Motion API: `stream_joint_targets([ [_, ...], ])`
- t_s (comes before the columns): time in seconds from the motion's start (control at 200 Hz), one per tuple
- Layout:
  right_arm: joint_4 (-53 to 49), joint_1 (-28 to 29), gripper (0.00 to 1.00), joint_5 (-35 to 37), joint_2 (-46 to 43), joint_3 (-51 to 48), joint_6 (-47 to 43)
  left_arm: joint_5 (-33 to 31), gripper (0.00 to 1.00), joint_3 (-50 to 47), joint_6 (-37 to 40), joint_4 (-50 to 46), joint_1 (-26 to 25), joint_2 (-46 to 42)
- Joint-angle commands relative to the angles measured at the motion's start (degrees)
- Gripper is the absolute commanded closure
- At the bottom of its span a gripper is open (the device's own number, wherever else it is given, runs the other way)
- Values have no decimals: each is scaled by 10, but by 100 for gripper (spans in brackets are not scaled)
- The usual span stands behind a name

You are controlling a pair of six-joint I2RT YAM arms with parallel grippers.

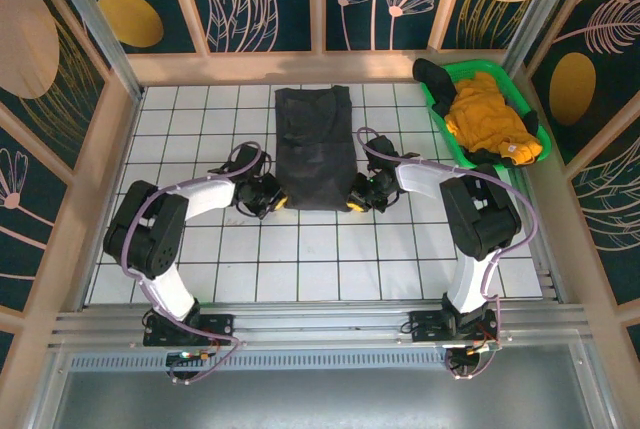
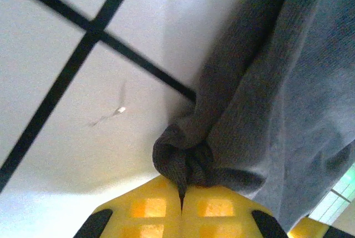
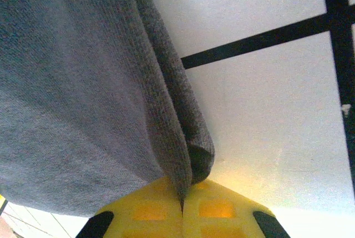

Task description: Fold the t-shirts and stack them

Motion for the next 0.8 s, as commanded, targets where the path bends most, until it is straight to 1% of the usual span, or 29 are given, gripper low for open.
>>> stream_joint_targets([
  [0.0,-15,10,100,12,-41,-10,-15,8,100,-37,20,-21,-2,-47],
  [0.105,-20,25,100,-4,-73,-41,-32,41,100,-73,35,-20,-3,-83],
  [0.18,-38,39,100,-16,-96,-63,-45,61,100,-91,50,-39,-5,-111],
  [0.255,-54,71,100,-28,-123,-88,-53,75,100,-110,64,-62,-7,-146],
  [0.405,-75,111,100,-59,-191,-145,-31,115,100,-145,86,-117,-20,-212],
  [0.51,-105,133,100,-72,-238,-160,-16,131,100,-165,87,-159,-34,-277],
  [0.571,-121,135,100,-69,-271,-163,0,133,100,-168,73,-162,-36,-320],
  [0.656,-136,128,100,-59,-308,-151,23,121,100,-151,37,-133,-36,-371],
  [0.721,-149,116,100,-49,-320,-127,33,100,100,-125,14,-115,-36,-383],
  [0.796,-166,97,100,-33,-323,-92,40,74,100,-86,5,-103,-36,-377],
])
